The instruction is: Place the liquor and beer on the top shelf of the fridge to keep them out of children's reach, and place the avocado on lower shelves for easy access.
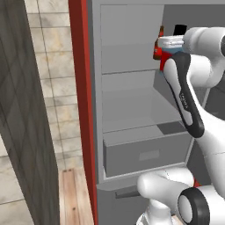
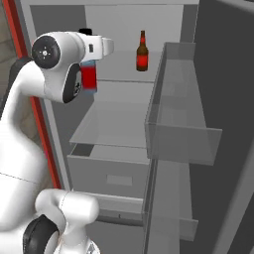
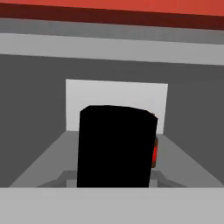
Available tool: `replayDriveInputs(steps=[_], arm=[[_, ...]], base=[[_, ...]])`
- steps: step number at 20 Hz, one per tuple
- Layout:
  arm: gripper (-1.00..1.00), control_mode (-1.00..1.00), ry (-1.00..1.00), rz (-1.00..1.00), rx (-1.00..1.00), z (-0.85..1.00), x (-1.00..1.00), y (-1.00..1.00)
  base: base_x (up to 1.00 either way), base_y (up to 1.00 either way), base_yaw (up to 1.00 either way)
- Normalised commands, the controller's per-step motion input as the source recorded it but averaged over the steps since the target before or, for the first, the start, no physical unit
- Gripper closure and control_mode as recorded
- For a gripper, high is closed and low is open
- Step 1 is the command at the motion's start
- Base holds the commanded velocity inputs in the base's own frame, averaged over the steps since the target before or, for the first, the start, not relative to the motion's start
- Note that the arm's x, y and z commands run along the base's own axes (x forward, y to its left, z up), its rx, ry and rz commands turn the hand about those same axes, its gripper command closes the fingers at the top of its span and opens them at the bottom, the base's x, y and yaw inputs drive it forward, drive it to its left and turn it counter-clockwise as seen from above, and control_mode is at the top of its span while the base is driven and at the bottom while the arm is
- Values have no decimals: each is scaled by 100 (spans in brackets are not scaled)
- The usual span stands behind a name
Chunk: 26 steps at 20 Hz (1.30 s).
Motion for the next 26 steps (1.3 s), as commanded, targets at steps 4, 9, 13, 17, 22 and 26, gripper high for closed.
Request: replayDriveInputs(steps=[4, 9, 13, 17, 22, 26], arm=[[100, -100, 2, 0, -2, 0, 50, 0], [100, -100, 0, 0, 0, 0, 53, 0], [100, -100, 0, 0, 0, 0, 55, 0], [100, -100, 0, 0, 0, 0, 56, 0], [100, -100, 0, 0, 0, -8, 55, 0], [100, -100, 0, 0, -1, -24, 50, 0]], base=[[0, 0, 0], [0, 0, 0], [0, 0, 0], [0, 0, 0], [0, 0, 0], [0, 0, 0]])
